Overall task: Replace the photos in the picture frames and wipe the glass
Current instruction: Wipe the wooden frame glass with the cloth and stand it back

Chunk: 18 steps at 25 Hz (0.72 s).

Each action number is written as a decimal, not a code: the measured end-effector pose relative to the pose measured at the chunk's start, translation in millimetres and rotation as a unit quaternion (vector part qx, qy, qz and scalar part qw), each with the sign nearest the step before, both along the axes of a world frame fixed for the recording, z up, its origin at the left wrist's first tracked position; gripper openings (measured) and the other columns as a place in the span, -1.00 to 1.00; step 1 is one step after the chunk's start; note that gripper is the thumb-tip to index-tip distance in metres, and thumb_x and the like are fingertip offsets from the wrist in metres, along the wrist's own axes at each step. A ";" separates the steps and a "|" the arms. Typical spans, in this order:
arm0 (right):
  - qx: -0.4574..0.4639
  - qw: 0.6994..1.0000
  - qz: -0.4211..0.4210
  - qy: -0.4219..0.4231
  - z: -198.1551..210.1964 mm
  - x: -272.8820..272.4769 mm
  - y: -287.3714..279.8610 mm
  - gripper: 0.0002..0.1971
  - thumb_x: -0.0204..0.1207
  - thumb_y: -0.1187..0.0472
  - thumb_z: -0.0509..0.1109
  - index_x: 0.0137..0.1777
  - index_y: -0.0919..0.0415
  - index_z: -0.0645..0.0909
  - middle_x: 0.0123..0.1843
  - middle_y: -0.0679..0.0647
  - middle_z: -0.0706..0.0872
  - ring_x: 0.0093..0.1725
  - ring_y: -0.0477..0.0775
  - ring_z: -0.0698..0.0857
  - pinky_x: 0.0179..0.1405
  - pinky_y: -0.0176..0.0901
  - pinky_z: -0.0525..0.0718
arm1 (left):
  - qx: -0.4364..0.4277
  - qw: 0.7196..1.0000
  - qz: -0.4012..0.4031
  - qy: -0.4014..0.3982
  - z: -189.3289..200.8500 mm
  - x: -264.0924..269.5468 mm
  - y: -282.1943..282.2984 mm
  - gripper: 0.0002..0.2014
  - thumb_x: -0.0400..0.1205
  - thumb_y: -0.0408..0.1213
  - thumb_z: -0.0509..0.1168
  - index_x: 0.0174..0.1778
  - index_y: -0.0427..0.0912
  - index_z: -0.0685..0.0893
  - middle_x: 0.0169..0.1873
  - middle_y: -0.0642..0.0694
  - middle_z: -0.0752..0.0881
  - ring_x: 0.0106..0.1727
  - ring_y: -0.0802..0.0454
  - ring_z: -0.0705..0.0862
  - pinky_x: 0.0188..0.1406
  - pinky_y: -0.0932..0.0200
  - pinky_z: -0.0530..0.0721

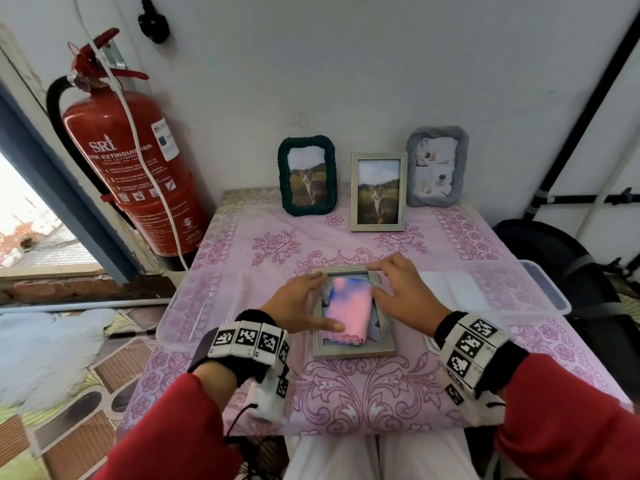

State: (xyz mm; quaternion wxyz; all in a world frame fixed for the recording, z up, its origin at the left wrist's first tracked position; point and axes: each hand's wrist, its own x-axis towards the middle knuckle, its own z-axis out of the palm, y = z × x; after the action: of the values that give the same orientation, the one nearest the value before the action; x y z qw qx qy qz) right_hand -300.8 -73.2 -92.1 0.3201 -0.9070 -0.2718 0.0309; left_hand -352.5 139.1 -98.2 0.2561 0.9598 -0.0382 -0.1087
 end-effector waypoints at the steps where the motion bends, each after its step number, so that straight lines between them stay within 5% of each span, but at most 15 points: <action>1: -0.011 1.000 0.023 -0.007 1.4 -4.3 8.8 -0.57 0.56 0.15 0.32 0.41 0.25 0.48 0.27 0.20 0.50 0.36 0.16 0.42 0.37 -0.13 0.35 | 0.041 0.998 -0.019 0.035 0.2 1.0 5.1 0.06 0.34 0.14 0.50 0.64 -0.13 0.06 0.65 -0.04 0.06 0.67 0.00 0.02 0.66 0.02 0.03; 6: -0.246 0.963 0.109 0.006 -17.5 -13.1 36.0 -0.30 0.47 -0.20 0.33 0.54 0.13 0.33 0.48 0.18 0.41 0.46 0.19 0.32 0.46 -0.02 0.33 | 0.117 0.986 -0.076 0.096 -6.6 3.3 10.6 0.19 0.31 0.22 0.47 0.64 -0.07 -0.18 0.65 -0.01 -0.23 0.67 -0.03 -0.19 0.65 -0.15 0.01; 10: -0.222 0.965 0.140 0.003 -17.7 -0.2 35.9 -0.50 0.53 -0.02 0.34 0.43 0.15 0.48 0.37 0.19 0.52 0.37 0.19 0.43 0.35 -0.07 0.37 | 0.168 0.978 -0.085 0.085 -14.3 4.2 10.8 0.20 0.29 0.31 0.42 0.63 -0.01 -0.22 0.65 0.01 -0.26 0.67 -0.06 -0.21 0.63 -0.19 -0.07; 15: -0.126 0.968 0.217 -0.016 -7.6 -2.7 35.5 -0.84 0.51 0.27 0.32 -0.21 0.29 0.71 -0.20 0.18 0.73 -0.16 0.16 0.66 -0.07 -0.04 0.54 | 0.234 0.966 -0.083 0.075 -10.7 20.6 6.7 0.30 0.11 0.40 0.46 0.64 0.05 -0.15 0.65 0.03 -0.26 0.66 -0.08 -0.27 0.62 -0.26 -0.23; 18: -0.124 0.944 0.302 -0.043 -12.1 -17.8 16.3 -0.84 0.57 0.29 0.26 -0.20 0.23 0.64 -0.13 0.04 0.69 -0.13 0.06 0.63 -0.07 -0.14 0.52 | 0.275 0.954 -0.097 0.067 -9.6 27.1 6.0 0.32 0.06 0.47 0.43 0.64 0.05 -0.10 0.66 0.00 -0.22 0.67 -0.08 -0.24 0.60 -0.32 -0.21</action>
State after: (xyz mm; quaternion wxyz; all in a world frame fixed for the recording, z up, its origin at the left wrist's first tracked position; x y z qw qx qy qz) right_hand -318.6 -56.9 -104.2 0.1691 -0.8155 -0.5402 0.1204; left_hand -325.3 145.1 -107.8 -0.0279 0.9753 -0.0823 -0.2030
